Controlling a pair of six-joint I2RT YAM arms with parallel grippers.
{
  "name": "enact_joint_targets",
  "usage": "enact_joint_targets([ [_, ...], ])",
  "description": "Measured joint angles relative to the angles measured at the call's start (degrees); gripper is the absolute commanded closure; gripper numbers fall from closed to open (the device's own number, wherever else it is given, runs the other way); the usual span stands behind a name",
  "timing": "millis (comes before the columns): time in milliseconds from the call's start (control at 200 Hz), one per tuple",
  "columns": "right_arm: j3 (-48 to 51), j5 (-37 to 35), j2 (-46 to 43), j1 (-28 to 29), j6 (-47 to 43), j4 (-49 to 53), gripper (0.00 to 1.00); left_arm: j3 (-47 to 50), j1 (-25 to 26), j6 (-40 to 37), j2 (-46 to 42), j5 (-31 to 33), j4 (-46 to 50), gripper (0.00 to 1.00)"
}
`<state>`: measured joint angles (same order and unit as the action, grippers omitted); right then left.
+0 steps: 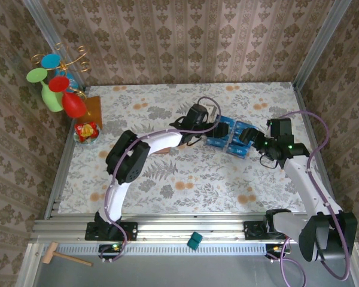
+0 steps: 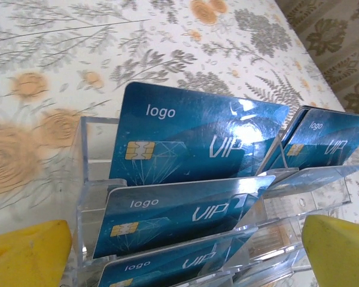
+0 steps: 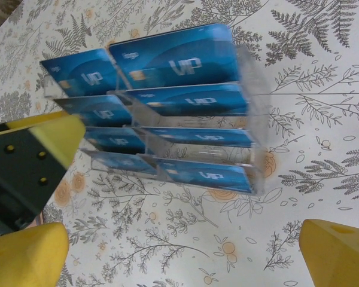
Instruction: Put the credit cards into the card holder
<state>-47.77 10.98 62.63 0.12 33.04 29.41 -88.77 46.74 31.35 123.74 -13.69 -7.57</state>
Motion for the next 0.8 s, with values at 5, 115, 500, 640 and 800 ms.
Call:
enact_joint_targets([
  [5, 0.0, 0.0, -0.02, 0.0, 0.0, 0.02, 0.0, -0.09, 0.04, 0.04, 0.09, 0.0, -0.02, 0.0],
  [115, 0.24, 0.04, -0.9, -0.35, 0.0, 1.18, 0.0, -2.54, 1.16, 0.63, 2.1, -0.07, -0.39, 0.0],
  [500, 0.24, 0.22, -3.32, -0.5, 0.09, 4.5, 0.0, -2.99, 0.79, 0.79, 1.25, -0.79, 0.87, 0.0],
  [640, -0.35, 0.13, -4.85, -0.5, -0.5, 5.62, 0.0, 3.17, -1.46, 0.13, -6.93, -0.61, 2.47, 0.0],
  [800, -1.29, -0.17, -5.4, -0.5, -1.84, 5.66, 0.02, 8.13, -5.46, -1.11, -18.12, 0.96, 6.36, 0.0],
])
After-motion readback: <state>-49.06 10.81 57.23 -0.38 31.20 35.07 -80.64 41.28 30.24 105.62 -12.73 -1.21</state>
